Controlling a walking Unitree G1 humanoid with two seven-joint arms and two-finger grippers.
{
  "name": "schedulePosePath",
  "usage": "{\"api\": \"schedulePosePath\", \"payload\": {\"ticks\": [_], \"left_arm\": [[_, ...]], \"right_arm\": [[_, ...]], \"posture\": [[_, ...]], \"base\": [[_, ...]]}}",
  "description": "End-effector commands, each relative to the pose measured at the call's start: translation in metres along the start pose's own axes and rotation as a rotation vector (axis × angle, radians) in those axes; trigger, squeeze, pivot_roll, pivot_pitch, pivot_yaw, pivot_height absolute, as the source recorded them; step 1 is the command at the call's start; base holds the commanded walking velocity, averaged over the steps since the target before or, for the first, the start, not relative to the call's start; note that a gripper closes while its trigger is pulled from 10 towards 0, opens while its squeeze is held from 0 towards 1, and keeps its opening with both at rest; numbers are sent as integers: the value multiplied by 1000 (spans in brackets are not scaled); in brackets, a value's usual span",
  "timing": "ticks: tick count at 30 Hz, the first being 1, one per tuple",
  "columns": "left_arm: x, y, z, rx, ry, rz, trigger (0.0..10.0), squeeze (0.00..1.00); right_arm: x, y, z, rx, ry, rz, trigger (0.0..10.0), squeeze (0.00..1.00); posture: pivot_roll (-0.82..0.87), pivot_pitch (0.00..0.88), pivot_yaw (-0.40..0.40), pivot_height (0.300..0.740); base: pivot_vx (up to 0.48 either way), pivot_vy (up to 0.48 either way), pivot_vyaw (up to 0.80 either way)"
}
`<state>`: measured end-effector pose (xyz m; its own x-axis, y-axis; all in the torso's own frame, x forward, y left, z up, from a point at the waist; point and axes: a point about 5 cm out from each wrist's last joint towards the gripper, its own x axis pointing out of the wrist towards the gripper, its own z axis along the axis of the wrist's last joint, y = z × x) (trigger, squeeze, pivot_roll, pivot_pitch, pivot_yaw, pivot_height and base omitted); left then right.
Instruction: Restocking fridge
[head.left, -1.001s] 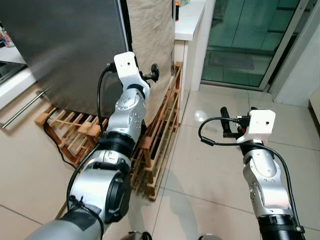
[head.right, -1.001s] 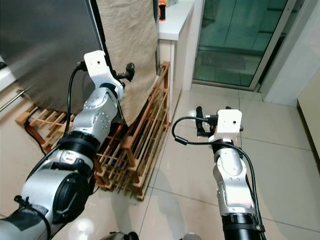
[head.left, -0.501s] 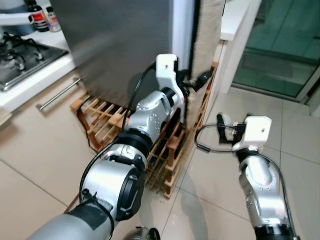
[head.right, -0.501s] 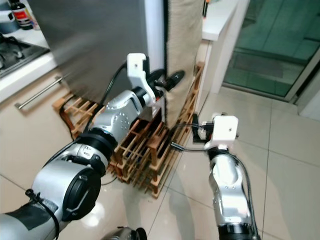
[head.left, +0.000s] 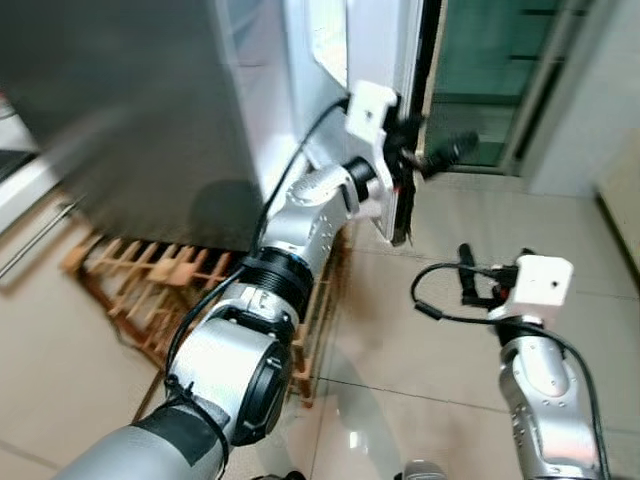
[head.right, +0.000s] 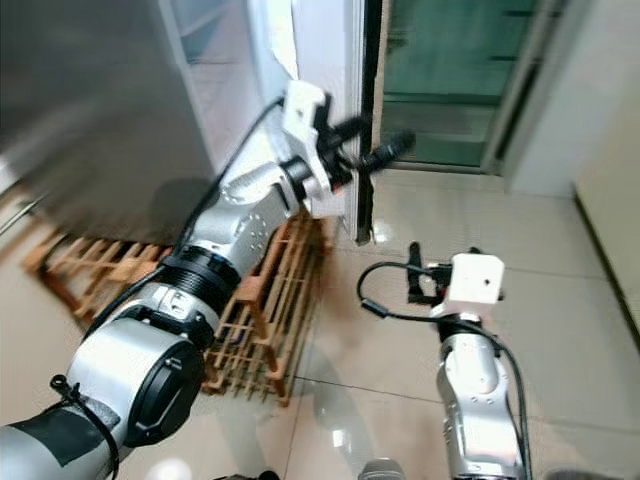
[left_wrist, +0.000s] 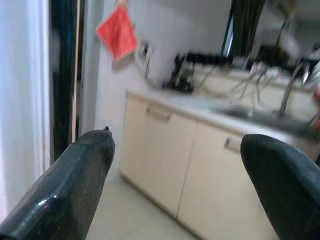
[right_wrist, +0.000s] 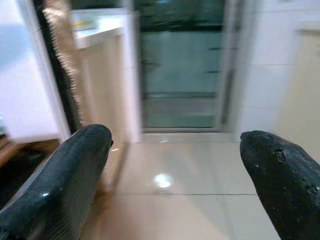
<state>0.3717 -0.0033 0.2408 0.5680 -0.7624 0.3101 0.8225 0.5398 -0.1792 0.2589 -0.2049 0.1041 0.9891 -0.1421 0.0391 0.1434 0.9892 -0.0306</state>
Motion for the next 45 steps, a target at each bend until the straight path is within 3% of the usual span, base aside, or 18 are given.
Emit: {"api": "schedulePosePath", "payload": {"ticks": [1,2,4,5,6,7,10,11,12,16,21,24,29,33,37,41,44,45], "left_arm": [[-2,-15,-20,-106,-40,14,10000,0],[-29,15,-12,-69,-78,146,10000,0],[-76,54,1,-1,-119,357,10000,0],[-76,54,1,-1,-119,357,10000,0],[-119,79,8,64,-138,549,10000,0],[-131,85,10,86,-140,600,10000,0],[-185,105,16,171,-137,896,10000,0],[-185,105,16,171,-137,896,10000,0],[-203,104,16,236,-115,1001,10000,0],[-217,100,10,282,-44,1159,10000,0],[-224,103,-6,233,76,1275,10000,0],[-220,104,-9,233,100,1250,10000,0],[-199,99,-11,245,109,1197,10000,0],[-195,98,-10,244,102,1190,10000,0],[-185,92,-7,302,88,1136,10000,0],[-190,91,-7,329,73,1097,10000,0],[-211,98,-13,297,125,1189,10000,0],[-211,98,-13,297,125,1189,10000,0]], "right_arm": [[3,4,2,12,5,6,10000,0],[8,5,4,23,3,16,10000,0],[18,7,8,31,-6,38,10000,0],[18,7,8,31,-6,38,10000,0],[28,9,12,28,-15,61,10000,0],[31,10,14,31,-16,67,10000,0],[46,22,19,48,-23,121,10000,0],[46,22,19,48,-23,121,10000,0],[55,35,24,50,-34,175,10000,0],[63,51,27,61,-40,229,10000,0],[67,68,27,96,-43,266,10000,0],[65,68,26,106,-43,264,10000,0],[59,59,18,96,-33,237,10000,0],[59,58,18,90,-36,236,10000,0],[61,57,21,75,-51,246,10000,0],[62,57,23,74,-58,250,10000,0],[63,58,22,82,-56,256,10000,0],[63,58,22,82,-56,256,10000,0]], "posture": [[-337,0,131,740],[-292,0,112,740],[-257,0,96,740],[-257,0,96,740],[-205,0,73,740],[-205,0,73,740],[-138,0,38,740],[-138,0,38,740],[-106,0,23,740],[-74,0,15,740],[-78,0,32,740],[-91,0,39,740],[-132,0,55,740],[-140,0,55,740],[-152,0,47,740],[-150,0,41,740],[-136,0,38,740],[-136,0,38,740]], "base": [[0,0,0],[0,0,0],[0,0,309],[0,0,619],[0,0,738],[0,0,738],[0,-160,654],[0,-480,638],[0,-480,625],[0,-480,591],[0,-480,568],[0,-480,563],[0,-192,566],[0,0,566],[0,0,564],[0,0,558],[309,250,535],[274,394,531]]}}
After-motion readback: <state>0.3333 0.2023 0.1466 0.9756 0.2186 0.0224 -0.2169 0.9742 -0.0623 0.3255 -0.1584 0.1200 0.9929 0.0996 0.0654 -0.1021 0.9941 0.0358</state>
